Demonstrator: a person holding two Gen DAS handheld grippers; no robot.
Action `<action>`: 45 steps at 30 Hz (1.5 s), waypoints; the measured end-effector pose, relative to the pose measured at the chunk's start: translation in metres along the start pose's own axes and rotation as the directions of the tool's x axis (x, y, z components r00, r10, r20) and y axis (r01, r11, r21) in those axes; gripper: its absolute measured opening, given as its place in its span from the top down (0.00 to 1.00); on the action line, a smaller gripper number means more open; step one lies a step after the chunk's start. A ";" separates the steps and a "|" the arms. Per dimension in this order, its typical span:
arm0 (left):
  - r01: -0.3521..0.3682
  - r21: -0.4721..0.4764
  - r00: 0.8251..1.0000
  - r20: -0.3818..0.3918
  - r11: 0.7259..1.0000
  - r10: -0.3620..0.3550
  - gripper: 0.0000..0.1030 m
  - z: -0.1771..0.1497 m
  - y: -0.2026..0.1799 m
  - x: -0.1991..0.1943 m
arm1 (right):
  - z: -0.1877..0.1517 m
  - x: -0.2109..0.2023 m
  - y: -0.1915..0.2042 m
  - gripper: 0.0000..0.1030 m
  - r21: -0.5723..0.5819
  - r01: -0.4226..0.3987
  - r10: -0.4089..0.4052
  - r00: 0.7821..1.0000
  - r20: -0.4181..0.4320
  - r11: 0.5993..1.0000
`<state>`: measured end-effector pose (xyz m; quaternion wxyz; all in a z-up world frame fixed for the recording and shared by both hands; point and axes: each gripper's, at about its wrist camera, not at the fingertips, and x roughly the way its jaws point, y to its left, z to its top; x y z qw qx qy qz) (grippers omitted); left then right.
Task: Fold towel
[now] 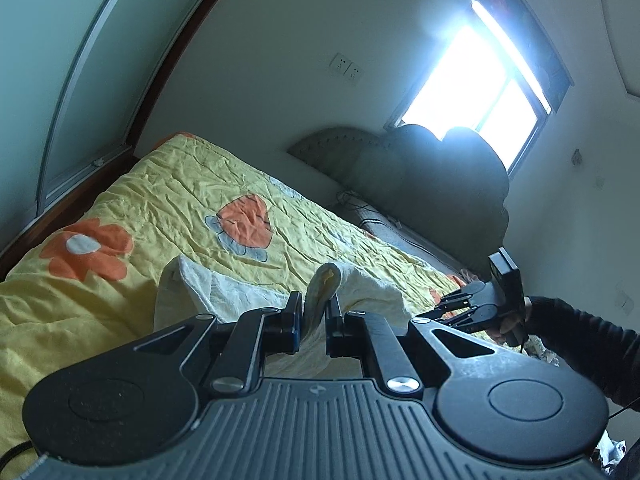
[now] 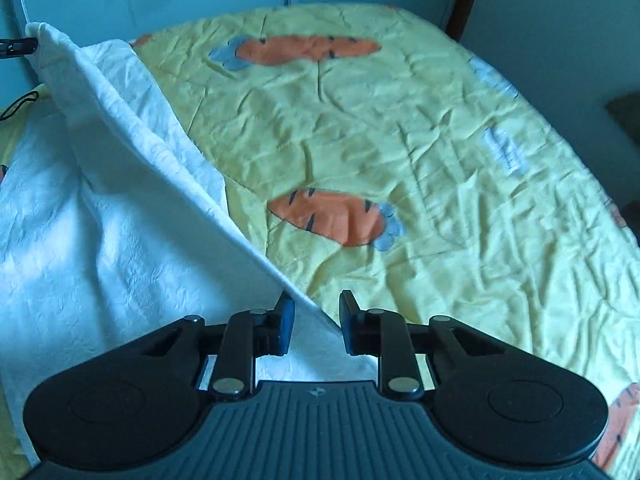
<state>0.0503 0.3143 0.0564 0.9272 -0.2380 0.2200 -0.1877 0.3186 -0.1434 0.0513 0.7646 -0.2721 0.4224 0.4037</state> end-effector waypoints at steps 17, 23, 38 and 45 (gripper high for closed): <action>-0.105 -0.116 0.994 0.029 0.988 0.109 0.70 0.006 0.027 -0.007 | -0.083 -0.081 0.136 0.96 -0.016 -0.166 0.167 0.974 0.150 0.986; -0.140 -0.276 0.989 -0.002 0.951 0.146 0.31 -0.011 0.032 -0.034 | -0.106 -0.065 0.150 0.96 0.105 -0.166 0.143 0.970 0.194 0.981; -0.118 -0.681 0.988 -0.008 0.723 0.154 0.11 -0.089 -0.007 -0.063 | -0.098 -0.086 0.134 0.96 0.150 -0.163 0.115 0.951 0.286 0.975; -0.284 -0.672 0.953 -0.118 0.684 0.280 0.61 -0.077 0.007 -0.038 | -0.098 -0.089 0.138 0.96 0.159 -0.151 0.099 0.950 0.295 0.976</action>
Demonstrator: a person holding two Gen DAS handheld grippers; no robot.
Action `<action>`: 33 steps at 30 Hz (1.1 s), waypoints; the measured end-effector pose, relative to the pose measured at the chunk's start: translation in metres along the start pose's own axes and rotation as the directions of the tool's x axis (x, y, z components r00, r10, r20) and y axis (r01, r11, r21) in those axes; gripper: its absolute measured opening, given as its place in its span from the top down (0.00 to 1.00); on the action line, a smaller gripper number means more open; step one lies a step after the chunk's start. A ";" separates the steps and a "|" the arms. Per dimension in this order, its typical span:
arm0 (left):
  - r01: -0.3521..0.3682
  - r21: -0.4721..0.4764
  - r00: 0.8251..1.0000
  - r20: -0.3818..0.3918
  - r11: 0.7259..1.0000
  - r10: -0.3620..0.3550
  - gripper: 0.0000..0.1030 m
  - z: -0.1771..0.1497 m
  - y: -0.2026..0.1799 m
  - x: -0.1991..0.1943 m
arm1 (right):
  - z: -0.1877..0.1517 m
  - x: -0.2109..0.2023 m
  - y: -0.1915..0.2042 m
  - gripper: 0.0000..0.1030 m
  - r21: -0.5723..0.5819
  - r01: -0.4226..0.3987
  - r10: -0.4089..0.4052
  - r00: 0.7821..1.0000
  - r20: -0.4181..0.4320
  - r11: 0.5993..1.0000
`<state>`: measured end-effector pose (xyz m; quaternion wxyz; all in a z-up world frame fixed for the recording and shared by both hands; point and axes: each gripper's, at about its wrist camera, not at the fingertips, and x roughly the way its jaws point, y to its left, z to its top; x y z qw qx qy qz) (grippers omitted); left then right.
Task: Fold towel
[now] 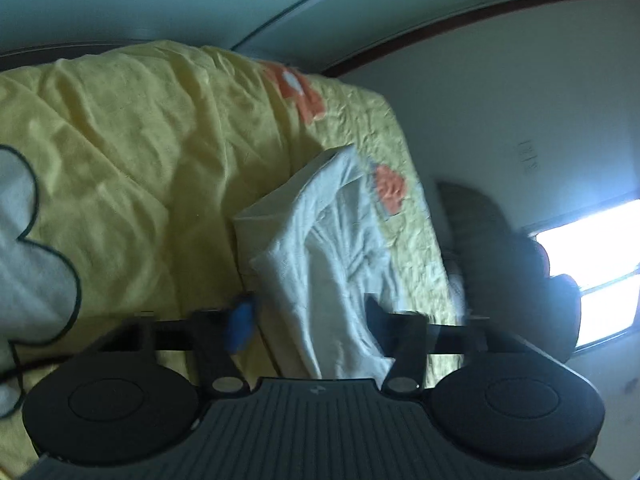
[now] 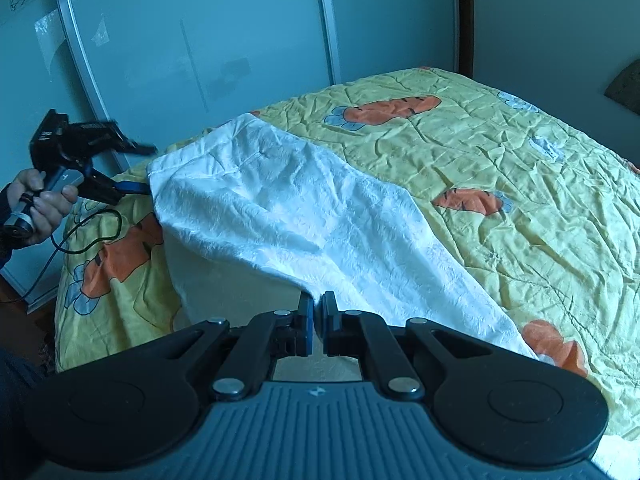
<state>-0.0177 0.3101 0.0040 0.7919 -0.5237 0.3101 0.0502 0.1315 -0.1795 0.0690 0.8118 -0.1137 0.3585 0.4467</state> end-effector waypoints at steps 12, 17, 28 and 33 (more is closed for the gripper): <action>-0.095 0.258 0.995 0.043 0.961 0.087 0.90 0.003 -0.045 -0.004 | -0.005 0.005 0.007 0.96 -0.024 0.023 -0.024 0.999 -0.026 0.999; -0.028 0.328 0.996 0.093 0.944 -0.003 0.91 0.011 -0.069 -0.024 | -0.004 -0.025 0.016 0.96 -0.009 -0.015 0.015 0.999 0.039 1.000; -0.217 0.294 0.976 0.048 0.931 0.213 0.46 -0.002 -0.036 -0.005 | -0.053 0.024 0.046 0.96 -0.007 0.024 -0.025 0.997 -0.076 1.000; -0.047 0.304 0.997 -0.049 0.952 0.065 0.38 -0.059 -0.062 -0.025 | -0.051 0.014 0.041 0.96 0.016 0.028 -0.028 0.999 -0.015 0.999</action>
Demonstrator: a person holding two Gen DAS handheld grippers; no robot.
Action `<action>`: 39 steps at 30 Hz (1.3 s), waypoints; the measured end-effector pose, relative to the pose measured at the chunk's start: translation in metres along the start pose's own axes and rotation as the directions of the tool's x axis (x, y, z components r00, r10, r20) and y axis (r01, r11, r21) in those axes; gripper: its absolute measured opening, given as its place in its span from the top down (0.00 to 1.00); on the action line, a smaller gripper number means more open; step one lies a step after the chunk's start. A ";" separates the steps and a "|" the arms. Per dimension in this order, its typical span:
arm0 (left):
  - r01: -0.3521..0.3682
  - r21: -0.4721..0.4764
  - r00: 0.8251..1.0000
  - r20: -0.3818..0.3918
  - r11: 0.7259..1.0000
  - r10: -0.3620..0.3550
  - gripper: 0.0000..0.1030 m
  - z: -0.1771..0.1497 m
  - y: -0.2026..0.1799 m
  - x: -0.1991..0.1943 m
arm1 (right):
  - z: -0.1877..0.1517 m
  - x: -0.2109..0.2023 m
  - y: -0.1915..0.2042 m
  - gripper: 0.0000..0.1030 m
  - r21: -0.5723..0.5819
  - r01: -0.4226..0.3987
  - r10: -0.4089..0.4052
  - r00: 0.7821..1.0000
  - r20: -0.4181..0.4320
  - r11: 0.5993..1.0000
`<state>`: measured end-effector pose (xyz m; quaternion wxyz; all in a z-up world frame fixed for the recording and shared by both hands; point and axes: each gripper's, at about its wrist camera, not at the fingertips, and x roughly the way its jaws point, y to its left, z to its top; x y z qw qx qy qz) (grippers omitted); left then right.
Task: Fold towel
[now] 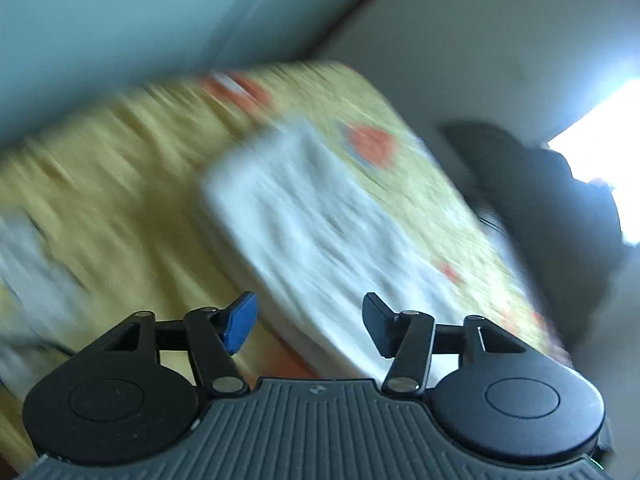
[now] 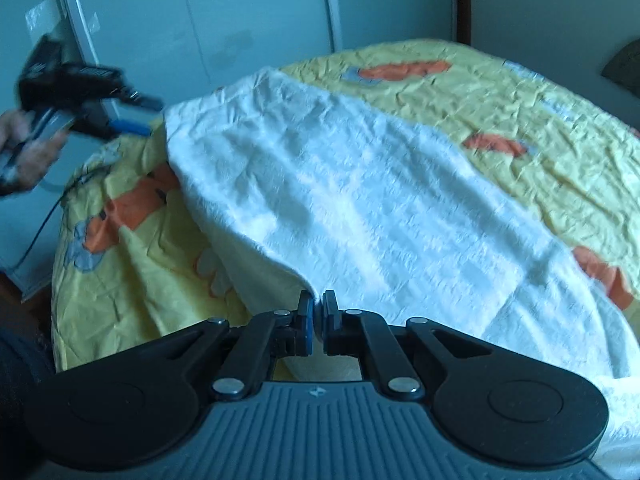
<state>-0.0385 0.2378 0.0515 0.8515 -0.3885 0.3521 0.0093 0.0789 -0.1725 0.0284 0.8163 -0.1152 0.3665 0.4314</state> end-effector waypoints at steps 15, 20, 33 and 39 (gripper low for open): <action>0.091 -0.332 0.916 -0.342 0.939 -0.210 0.32 -0.081 -0.083 0.144 | -0.005 -0.011 0.005 0.96 0.017 -0.005 0.004 0.998 0.056 1.000; 0.036 -0.285 0.917 -0.371 0.958 -0.145 0.84 -0.086 -0.085 0.160 | -0.012 -0.011 0.001 0.95 0.097 -0.011 0.005 0.998 0.062 0.995; 0.082 -0.274 0.916 -0.358 0.958 -0.180 0.85 -0.101 -0.061 0.159 | -0.022 -0.080 -0.213 0.92 0.574 0.622 -0.624 0.747 -0.231 0.532; 0.104 -0.293 0.905 -0.367 0.950 -0.213 0.85 -0.100 -0.057 0.162 | -0.017 -0.045 -0.246 0.92 0.544 0.681 -0.593 0.718 -0.364 0.490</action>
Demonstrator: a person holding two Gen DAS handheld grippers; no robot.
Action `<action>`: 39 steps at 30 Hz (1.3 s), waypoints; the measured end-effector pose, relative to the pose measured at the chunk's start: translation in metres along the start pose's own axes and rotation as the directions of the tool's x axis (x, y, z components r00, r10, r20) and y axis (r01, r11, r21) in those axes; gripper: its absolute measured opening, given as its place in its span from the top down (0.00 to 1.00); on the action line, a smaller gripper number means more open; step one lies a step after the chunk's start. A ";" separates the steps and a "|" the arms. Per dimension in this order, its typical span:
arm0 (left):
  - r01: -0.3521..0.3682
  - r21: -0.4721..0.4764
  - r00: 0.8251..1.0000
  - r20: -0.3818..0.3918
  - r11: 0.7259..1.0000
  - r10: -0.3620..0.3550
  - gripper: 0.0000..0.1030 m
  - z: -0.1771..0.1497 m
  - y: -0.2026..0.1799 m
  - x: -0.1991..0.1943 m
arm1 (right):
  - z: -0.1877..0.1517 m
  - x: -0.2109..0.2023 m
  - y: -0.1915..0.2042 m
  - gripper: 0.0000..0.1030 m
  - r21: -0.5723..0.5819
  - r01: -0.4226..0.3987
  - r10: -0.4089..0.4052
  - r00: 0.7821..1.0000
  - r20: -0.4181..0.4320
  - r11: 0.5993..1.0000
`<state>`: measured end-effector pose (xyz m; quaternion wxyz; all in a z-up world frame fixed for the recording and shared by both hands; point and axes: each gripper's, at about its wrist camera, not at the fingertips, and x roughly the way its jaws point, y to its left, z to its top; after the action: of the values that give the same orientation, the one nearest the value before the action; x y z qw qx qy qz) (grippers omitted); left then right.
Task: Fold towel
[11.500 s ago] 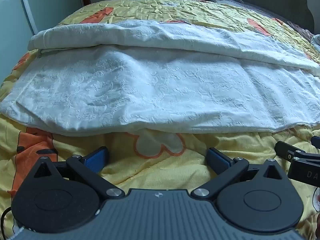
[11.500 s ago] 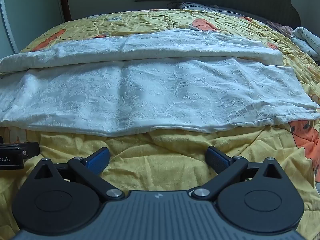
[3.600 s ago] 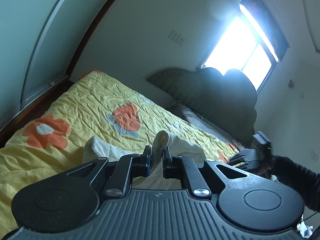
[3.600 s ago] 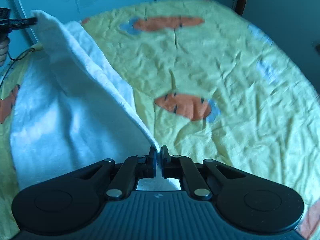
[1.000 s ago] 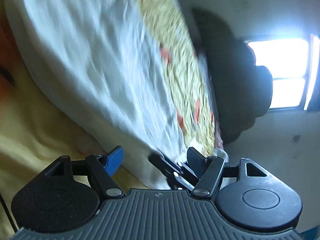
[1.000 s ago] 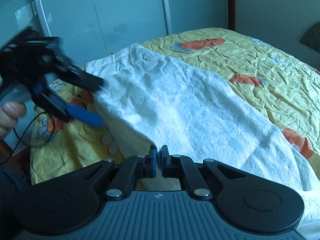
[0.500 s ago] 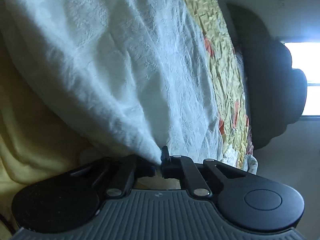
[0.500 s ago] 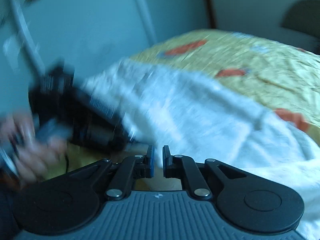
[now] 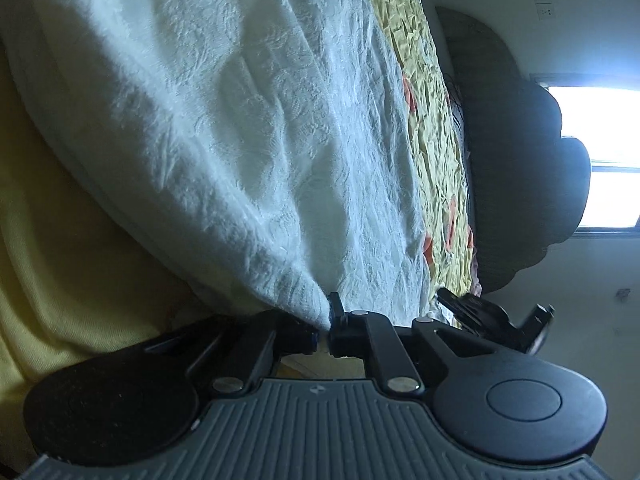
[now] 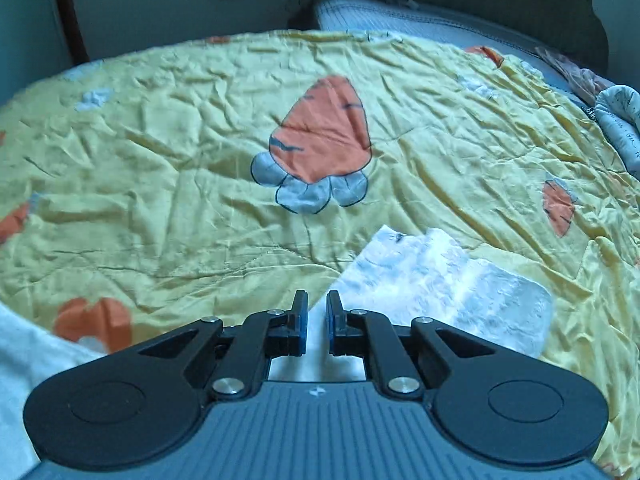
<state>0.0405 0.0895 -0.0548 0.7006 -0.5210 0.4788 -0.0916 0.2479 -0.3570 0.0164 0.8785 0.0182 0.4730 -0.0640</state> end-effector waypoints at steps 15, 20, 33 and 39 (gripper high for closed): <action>0.047 0.008 0.999 -0.012 0.999 -0.047 0.84 0.004 0.013 0.001 | 0.031 0.025 -0.018 0.92 0.035 0.087 -0.081 0.986 -0.142 0.996; 0.059 0.018 0.998 -0.022 0.998 -0.058 0.84 0.004 0.016 0.002 | 0.031 0.022 -0.020 0.92 0.051 0.092 -0.084 0.985 -0.149 0.994; 0.072 0.030 0.997 -0.029 0.997 -0.071 0.84 0.008 0.019 0.006 | 0.008 0.027 0.051 0.58 -0.305 0.409 -0.430 0.903 -0.001 0.860; 0.078 0.044 0.997 -0.033 0.996 -0.076 0.84 0.010 0.019 0.007 | 0.003 0.015 0.062 0.47 -0.247 0.408 -0.422 0.907 -0.002 0.879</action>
<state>0.0446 0.1001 -0.0747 0.7004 -0.5217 0.4673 -0.1375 0.2671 -0.2974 0.0037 0.8265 -0.1883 0.4943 -0.1924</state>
